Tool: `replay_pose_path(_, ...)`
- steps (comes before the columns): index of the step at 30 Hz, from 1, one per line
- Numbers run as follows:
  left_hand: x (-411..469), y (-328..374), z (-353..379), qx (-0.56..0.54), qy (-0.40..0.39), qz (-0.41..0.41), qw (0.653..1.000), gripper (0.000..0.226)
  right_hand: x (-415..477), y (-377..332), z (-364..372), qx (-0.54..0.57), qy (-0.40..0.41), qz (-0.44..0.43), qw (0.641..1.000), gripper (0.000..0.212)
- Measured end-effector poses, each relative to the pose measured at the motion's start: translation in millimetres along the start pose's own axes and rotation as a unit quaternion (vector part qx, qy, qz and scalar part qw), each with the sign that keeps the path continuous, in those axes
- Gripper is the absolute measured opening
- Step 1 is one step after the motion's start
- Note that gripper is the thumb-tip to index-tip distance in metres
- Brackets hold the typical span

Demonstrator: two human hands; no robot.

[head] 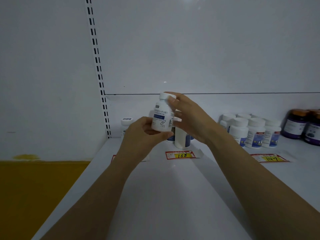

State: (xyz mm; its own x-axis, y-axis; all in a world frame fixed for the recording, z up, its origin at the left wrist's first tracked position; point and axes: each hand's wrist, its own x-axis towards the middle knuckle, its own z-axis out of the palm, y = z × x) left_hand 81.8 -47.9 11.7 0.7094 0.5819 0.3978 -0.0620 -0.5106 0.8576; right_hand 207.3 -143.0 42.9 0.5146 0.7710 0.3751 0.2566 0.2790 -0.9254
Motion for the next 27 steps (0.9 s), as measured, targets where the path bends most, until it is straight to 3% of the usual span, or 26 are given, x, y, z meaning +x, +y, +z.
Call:
replay_pose_path(4,2.2,-1.9,-1.7,0.015,-0.006,-0.004,1.000,0.055,-2.0,3.3,0.7,-0.072,0.009,0.002,0.997,0.040)
replay_pose_path(9,3.7,-5.6,-7.7,-0.018,-0.021,0.013,1.000,0.053,-5.5,-1.9,2.0,-0.088,0.008,-0.035,0.995,0.028)
replay_pose_path(16,7.3,-5.8,-15.5,-0.017,0.137,0.187,0.973,0.052,-17.0,-18.2,26.7,-0.216,-0.013,-0.244,0.945,0.043)
replay_pose_path(19,6.9,-6.0,-18.1,-0.005,0.166,0.208,0.964,0.052,-18.5,-15.9,32.0,-0.245,-0.004,-0.309,0.919,0.044)
replay_pose_path(22,4.7,-2.0,-19.6,-0.042,0.121,0.194,0.973,0.052,-18.5,-19.0,31.0,-0.225,0.010,-0.280,0.933,0.043)
replay_pose_path(27,-3.3,12.6,-17.9,-0.081,-0.008,0.083,0.993,0.038,-16.3,-26.3,13.9,-0.133,0.076,-0.124,0.980,0.034)
